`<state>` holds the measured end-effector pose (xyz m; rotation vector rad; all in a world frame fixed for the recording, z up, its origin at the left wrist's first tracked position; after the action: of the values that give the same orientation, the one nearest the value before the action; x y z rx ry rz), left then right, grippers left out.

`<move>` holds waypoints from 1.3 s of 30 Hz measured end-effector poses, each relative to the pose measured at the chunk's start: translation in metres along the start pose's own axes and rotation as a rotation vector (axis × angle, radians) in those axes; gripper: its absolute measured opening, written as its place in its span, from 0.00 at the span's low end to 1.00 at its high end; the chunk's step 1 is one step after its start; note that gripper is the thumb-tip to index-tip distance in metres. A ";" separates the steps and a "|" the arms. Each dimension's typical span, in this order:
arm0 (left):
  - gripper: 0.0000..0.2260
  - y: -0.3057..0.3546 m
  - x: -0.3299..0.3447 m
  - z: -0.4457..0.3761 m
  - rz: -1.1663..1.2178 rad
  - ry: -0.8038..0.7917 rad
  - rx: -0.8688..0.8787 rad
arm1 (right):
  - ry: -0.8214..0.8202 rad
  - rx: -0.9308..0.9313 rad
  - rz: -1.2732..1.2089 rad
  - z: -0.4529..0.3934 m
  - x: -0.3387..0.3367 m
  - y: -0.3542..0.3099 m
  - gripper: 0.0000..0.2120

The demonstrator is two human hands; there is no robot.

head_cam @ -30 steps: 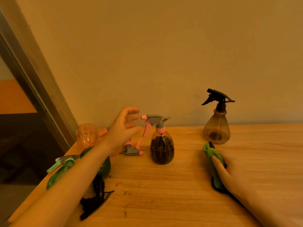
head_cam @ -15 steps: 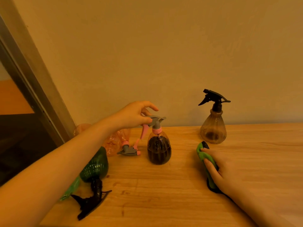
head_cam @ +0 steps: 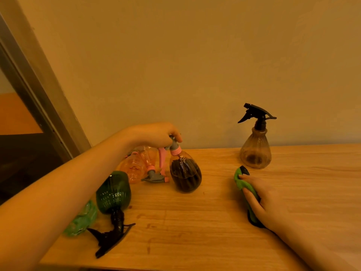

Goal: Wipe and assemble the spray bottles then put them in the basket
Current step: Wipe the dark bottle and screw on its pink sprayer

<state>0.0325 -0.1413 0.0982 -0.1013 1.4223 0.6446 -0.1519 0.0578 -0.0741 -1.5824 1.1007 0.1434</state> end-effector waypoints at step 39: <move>0.12 -0.050 0.071 0.021 0.595 0.339 -0.128 | -0.075 0.050 0.313 -0.005 0.011 0.012 0.18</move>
<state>0.0756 -0.1484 0.0202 0.1252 1.7507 1.2533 -0.1562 0.0487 -0.0876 -1.3418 1.2775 0.3789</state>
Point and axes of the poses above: each hand's wrist, its own z-axis away from the middle knuckle, its own x-axis out of the palm, y = z × x, the point moved 5 cm from there along -z, towards the middle knuckle, and after that the axes turned 9 degrees about x, right-handed, at the moved point
